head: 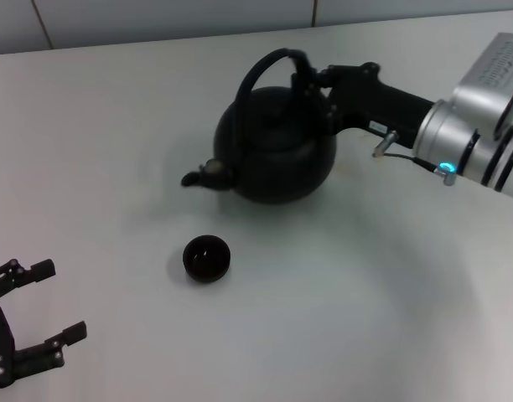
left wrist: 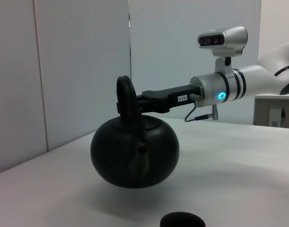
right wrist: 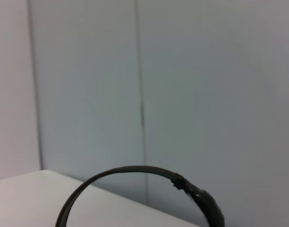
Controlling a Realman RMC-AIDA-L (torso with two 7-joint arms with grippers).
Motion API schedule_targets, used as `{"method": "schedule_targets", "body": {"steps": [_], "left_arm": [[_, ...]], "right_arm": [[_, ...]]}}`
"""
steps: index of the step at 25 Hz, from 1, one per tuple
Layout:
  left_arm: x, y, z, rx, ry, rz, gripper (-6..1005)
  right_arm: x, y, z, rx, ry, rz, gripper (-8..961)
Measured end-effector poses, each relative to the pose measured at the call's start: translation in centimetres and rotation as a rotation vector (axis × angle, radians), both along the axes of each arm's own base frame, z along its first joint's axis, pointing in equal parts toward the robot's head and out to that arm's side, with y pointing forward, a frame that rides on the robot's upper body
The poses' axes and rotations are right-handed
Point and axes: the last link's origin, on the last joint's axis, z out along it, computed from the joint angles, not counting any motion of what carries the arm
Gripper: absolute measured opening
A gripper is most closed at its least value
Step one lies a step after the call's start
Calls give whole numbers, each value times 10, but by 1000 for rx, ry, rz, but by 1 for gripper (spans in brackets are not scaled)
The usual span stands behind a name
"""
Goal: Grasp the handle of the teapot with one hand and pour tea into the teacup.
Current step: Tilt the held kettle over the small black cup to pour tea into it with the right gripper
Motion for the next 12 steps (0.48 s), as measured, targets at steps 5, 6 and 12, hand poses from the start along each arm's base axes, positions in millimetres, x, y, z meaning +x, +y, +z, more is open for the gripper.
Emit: {"method": "schedule_targets", "body": {"steps": [5, 6, 12], "left_arm": [[0, 0, -1, -1, -3, 0, 862], [0, -1, -1, -1, -3, 2, 862], [-1, -3, -1, -2, -6, 9, 862]], "right_arm": [[-7, -1, -6, -30, -14, 34, 95], [-9, -1, -5, -31, -10, 47, 95], [-9, -4, 0, -25, -45, 100, 95]]}}
